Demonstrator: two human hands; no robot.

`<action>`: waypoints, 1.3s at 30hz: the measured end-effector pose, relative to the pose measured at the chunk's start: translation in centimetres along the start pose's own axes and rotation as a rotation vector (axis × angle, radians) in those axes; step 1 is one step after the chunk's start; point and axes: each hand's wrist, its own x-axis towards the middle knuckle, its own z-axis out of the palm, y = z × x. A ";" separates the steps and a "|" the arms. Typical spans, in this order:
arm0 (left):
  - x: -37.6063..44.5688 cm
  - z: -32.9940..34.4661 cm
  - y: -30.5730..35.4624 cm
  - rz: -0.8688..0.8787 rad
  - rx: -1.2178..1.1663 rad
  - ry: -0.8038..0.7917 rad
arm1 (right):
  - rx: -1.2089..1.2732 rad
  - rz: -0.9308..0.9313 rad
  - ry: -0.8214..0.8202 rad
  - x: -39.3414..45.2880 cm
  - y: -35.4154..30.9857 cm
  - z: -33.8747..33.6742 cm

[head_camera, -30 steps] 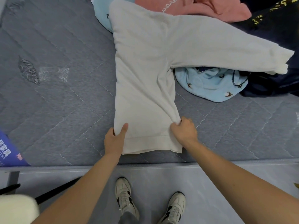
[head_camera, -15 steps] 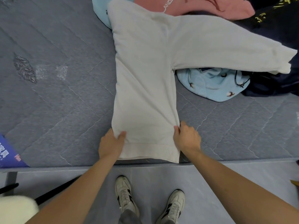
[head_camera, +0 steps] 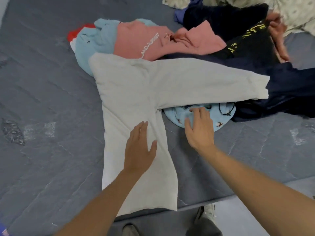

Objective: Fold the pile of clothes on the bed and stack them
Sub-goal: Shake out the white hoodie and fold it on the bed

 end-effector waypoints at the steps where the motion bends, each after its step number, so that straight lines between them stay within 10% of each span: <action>1: 1.9 0.9 1.9 0.039 -0.024 0.001 | 0.011 -0.011 0.029 2.2 1.2 -0.9; 7: 12.8 8.3 13.4 0.256 0.010 -0.009 | -0.075 -0.094 0.087 13.8 11.9 -6.5; 16: 19.8 18.4 24.8 0.332 0.237 -0.123 | 0.008 0.041 -0.383 22.9 25.4 -12.0; 26: 19.8 22.8 30.0 0.143 0.178 -0.089 | 0.402 0.198 -0.670 27.9 26.0 -13.8; 39: 17.4 19.2 31.6 -0.174 -0.525 0.221 | 0.961 0.468 -1.095 29.5 21.6 -16.5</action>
